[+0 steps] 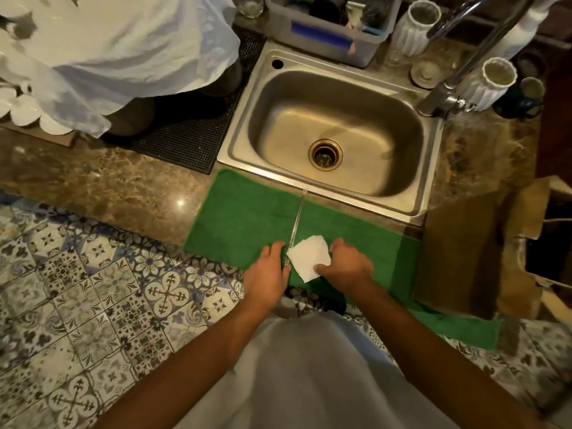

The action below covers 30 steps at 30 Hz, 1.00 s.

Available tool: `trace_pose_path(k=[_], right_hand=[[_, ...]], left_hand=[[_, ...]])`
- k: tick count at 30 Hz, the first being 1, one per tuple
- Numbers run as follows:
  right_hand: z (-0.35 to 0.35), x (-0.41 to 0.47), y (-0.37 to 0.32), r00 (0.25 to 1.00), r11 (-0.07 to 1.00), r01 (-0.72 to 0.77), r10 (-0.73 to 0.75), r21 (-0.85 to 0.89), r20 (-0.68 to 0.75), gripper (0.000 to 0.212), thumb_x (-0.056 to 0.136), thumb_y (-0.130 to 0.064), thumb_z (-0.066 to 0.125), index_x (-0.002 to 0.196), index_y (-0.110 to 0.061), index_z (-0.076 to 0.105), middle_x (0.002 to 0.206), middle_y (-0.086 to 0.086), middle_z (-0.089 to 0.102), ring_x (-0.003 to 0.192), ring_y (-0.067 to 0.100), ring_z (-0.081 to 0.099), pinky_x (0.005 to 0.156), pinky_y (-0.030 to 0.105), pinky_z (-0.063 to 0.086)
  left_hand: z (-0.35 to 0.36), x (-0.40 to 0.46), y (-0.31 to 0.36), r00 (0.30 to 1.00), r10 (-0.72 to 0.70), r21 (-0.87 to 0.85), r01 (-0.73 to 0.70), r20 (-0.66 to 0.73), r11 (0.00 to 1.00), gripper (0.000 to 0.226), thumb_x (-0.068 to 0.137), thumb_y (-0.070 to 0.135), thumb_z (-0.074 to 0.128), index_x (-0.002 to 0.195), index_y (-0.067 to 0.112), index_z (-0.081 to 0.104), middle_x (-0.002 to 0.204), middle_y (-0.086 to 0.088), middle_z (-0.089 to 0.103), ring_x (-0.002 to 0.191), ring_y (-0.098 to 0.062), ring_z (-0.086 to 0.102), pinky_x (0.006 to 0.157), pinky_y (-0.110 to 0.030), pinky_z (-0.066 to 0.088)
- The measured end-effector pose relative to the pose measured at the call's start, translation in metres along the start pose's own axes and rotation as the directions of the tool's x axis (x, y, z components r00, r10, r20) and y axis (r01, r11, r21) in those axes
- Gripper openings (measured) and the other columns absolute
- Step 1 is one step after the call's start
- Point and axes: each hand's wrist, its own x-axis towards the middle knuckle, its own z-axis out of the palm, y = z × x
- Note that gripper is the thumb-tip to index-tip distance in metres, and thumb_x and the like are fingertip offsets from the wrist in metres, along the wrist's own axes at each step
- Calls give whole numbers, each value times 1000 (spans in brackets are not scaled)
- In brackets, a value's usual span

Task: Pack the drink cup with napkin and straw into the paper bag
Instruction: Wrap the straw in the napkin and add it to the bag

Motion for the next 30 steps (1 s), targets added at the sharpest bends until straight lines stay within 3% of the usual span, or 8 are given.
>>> trace_pose_path(k=[8, 12, 16, 19, 22, 25, 27, 30], right_hand=[[1, 12, -4, 998, 996, -43, 39, 79, 55, 19, 91, -39, 64, 87, -22, 58, 92, 5, 67, 90, 24, 67, 65, 29, 45], [-8, 12, 11, 995, 977, -88, 96, 194, -33, 13, 90, -30, 62, 87, -21, 53, 95, 10, 67, 93, 29, 66, 68, 30, 45], [-18, 11, 30, 983, 919, -82, 139, 385, -122, 12, 85, -26, 65, 83, -26, 53, 89, 8, 72, 83, 31, 71, 73, 38, 60], [-22, 5, 46, 966, 857, -50, 172, 513, -192, 16, 87, -21, 68, 97, -30, 60, 77, 1, 71, 76, 24, 72, 69, 37, 60], [-35, -9, 51, 968, 612, -8, 202, 791, -146, 32, 91, -12, 72, 122, -12, 64, 83, 8, 77, 71, 21, 76, 66, 39, 64], [-61, -38, 47, 980, 316, 46, 170, 948, -104, 27, 91, -8, 73, 116, 1, 65, 89, 14, 76, 71, 18, 75, 56, 24, 59], [-81, -59, 46, 984, 156, 110, 123, 982, -130, 23, 90, -10, 75, 110, -1, 67, 92, 13, 77, 80, 20, 76, 63, 25, 60], [-111, -92, 47, 975, 1, 219, 35, 976, -219, 20, 86, -15, 75, 104, -8, 70, 85, 2, 77, 80, 16, 72, 68, 26, 57]], left_hand=[[-9, 21, 4, 998, 10, 90, -15, 57, 996, 29, 101, 32, 54, 126, 17, 50, 97, -9, 74, 86, -33, 72, 65, -36, 50], [-9, 30, 8, 996, -7, 53, 2, 93, 999, 17, 99, 26, 56, 112, 16, 58, 95, -6, 73, 81, -28, 69, 64, -33, 49], [-7, 34, 12, 993, 8, 63, -15, 118, 998, 13, 96, 26, 57, 101, 17, 64, 95, -4, 71, 83, -26, 68, 69, -34, 56], [-8, 32, 13, 988, 29, -17, -27, 151, 1000, 11, 98, 26, 56, 92, 18, 62, 80, 0, 68, 75, -23, 67, 68, -36, 58], [-14, 25, 18, 982, 66, -240, -22, 176, 971, 12, 97, 22, 59, 85, 19, 59, 75, -1, 69, 72, -24, 69, 70, -40, 59], [-33, 14, 37, 978, 117, -471, -23, 173, 882, 11, 98, 17, 61, 88, 12, 59, 84, -13, 70, 73, -26, 69, 72, -38, 60], [-50, 6, 57, 974, 166, -566, -53, 151, 823, 10, 99, 15, 60, 91, 9, 58, 85, -15, 72, 67, -18, 67, 69, -29, 58], [-74, -5, 87, 963, 255, -656, -135, 90, 743, 8, 98, 13, 62, 92, 10, 59, 79, -7, 75, 60, -14, 66, 66, -29, 57]])
